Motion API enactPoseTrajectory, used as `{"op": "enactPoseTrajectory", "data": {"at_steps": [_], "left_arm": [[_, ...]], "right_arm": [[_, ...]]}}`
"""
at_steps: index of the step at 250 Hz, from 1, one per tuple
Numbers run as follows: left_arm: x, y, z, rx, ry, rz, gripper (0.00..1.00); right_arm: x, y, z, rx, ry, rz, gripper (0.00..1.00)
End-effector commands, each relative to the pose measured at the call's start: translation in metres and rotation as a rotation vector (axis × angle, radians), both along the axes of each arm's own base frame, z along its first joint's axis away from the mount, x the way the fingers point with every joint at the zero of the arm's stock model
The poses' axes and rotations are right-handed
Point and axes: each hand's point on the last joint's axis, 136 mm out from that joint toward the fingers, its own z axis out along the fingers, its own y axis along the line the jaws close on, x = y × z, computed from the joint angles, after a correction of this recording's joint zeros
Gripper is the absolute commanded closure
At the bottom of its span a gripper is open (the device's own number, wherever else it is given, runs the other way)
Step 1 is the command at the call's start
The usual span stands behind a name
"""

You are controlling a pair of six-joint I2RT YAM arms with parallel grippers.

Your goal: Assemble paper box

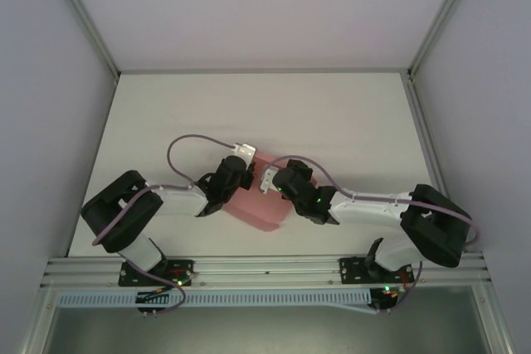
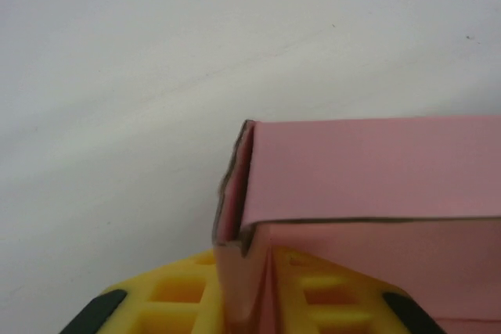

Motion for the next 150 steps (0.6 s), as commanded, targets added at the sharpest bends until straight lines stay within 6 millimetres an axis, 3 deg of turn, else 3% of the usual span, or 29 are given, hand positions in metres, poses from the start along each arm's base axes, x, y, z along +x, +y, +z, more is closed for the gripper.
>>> {"op": "enactPoseTrajectory", "data": {"at_steps": [1,32,48,70,92,114,150], "left_arm": [[0.009,0.002,0.005,0.004,-0.025,0.032,0.86],[0.007,0.005,0.007,0.002,-0.040,0.027,0.87],[0.007,0.005,0.008,0.004,-0.046,0.024,0.88],[0.008,0.006,0.006,0.007,-0.046,0.033,0.93],[0.007,0.006,0.007,-0.002,-0.055,0.029,0.93],[0.007,0.005,0.008,-0.006,-0.061,0.028,0.93],[0.007,0.005,0.004,-0.004,-0.057,0.028,0.92]], "right_arm": [[-0.004,0.008,0.022,0.094,0.015,0.015,0.48],[-0.005,0.016,0.066,0.283,-0.028,0.032,0.28],[-0.008,0.019,0.094,0.422,-0.050,0.065,0.01],[-0.009,0.013,0.134,0.630,-0.078,0.084,0.00],[0.006,-0.009,0.167,0.826,-0.104,0.007,0.00],[0.031,-0.032,0.170,0.901,-0.075,-0.139,0.00],[0.060,-0.037,0.132,0.831,0.042,-0.262,0.00]]}}
